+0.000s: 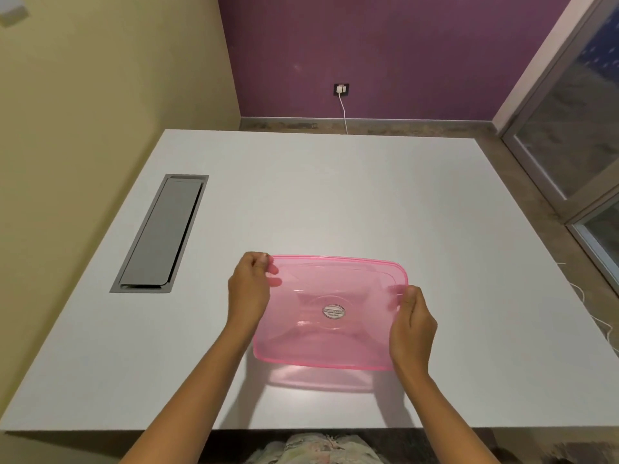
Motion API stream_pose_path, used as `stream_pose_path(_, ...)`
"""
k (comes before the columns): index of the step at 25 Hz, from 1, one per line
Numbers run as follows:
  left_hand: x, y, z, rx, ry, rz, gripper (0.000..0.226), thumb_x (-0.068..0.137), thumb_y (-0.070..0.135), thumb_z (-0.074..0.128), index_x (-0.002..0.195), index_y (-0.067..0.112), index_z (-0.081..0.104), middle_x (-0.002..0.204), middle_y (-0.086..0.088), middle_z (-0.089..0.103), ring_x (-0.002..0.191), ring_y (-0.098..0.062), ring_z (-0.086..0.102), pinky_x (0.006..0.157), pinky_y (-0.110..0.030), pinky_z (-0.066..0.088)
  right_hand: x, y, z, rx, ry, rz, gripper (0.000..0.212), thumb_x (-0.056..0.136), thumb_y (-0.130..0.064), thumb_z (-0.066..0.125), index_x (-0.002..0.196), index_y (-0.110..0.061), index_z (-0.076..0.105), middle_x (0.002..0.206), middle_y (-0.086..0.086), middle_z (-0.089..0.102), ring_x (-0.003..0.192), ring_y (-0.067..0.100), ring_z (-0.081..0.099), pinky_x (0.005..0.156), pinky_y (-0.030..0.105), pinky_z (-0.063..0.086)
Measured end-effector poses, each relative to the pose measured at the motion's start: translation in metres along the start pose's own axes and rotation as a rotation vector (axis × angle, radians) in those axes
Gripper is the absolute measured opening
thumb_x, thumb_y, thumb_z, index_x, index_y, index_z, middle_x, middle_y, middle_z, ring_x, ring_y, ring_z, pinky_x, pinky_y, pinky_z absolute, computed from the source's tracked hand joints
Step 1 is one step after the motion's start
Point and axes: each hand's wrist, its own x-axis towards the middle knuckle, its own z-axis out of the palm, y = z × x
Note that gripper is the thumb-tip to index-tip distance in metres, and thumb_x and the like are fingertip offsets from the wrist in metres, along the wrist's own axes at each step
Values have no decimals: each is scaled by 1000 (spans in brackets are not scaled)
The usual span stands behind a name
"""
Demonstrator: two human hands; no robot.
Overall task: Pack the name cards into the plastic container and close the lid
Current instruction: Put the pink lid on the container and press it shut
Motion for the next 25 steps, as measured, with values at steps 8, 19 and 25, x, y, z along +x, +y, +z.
stream_pose_path(8,14,-24,21,225,-24,65,17,94,19,53,97,7,64,94,-4,66,84,-18,55,73,-25,38,21,19,19,-227,-51,156,22,97,-34,43,107,-15,47,103,8,59,89,28,56,73,34,39)
stream_pose_path(19,31,-53,29,284,7,15,20,94,22,52,101,8,64,111,-14,57,109,-30,48,82,-30,35,35,25,37,-397,-172,27,27,95,-36,47,112,-15,49,111,12,52,101,35,55,77,39,48)
stream_pose_path(25,32,-51,42,142,31,-1,20,96,23,46,105,8,37,108,-11,48,97,-31,51,76,-34,38,53,24,48,-288,-242,22,27,97,-37,43,115,-17,49,112,14,49,107,34,50,86,40,45)
